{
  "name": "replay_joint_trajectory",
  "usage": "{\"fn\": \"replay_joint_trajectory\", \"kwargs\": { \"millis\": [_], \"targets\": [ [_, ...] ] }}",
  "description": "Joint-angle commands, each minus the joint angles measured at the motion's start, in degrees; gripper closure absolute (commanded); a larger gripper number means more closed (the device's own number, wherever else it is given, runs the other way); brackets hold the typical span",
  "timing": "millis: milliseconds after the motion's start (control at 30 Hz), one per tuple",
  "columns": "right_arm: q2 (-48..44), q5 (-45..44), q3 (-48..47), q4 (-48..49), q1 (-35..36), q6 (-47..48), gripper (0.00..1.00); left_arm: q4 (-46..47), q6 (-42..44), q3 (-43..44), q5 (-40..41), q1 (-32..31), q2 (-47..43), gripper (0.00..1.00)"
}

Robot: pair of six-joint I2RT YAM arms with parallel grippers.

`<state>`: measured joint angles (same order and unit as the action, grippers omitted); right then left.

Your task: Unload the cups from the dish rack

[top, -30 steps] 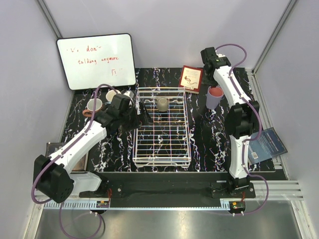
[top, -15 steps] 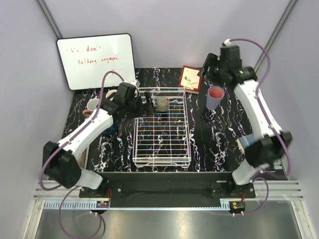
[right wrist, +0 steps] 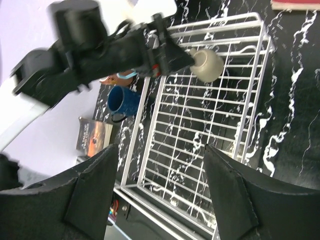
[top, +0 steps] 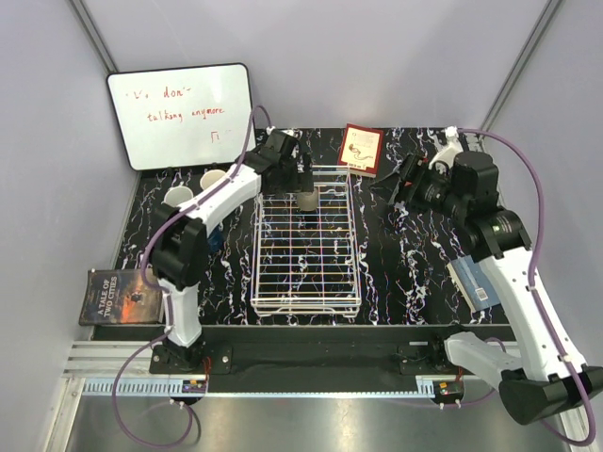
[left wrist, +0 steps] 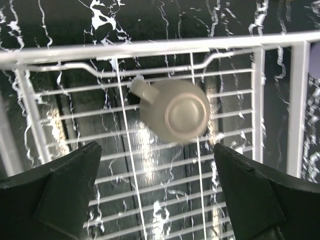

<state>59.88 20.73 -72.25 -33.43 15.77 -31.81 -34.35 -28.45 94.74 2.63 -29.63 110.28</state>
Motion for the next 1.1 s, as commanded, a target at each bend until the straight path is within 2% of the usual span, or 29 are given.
{"fn": "replay_joint_trajectory", "kwargs": {
  "millis": [0,333,467,667,1067],
  "targets": [
    [-4.50,2.99,2.11,-0.23,0.40,-1.14,0.24,1.47,-1.87,4.75,2.64,-0.69,3.79,0.01],
    [-6.26,3.09,5.28,0.21,0.93,-0.97,0.25,2.53,-5.39,12.66,10.81,-5.88,11.53,0.01],
    [-6.88,2.56,6.33,0.03,1.46,-0.36,0.24,2.44,-6.09,15.03,10.99,-6.84,13.64,0.01],
    [-7.84,2.12,7.74,-0.14,1.89,-0.09,0.25,4.55,-7.33,12.14,12.57,-7.29,11.53,0.01],
    [-8.46,0.89,8.79,-1.37,2.34,0.09,0.24,2.71,-5.39,20.13,11.87,-7.29,19.53,0.02]
  ]
}}
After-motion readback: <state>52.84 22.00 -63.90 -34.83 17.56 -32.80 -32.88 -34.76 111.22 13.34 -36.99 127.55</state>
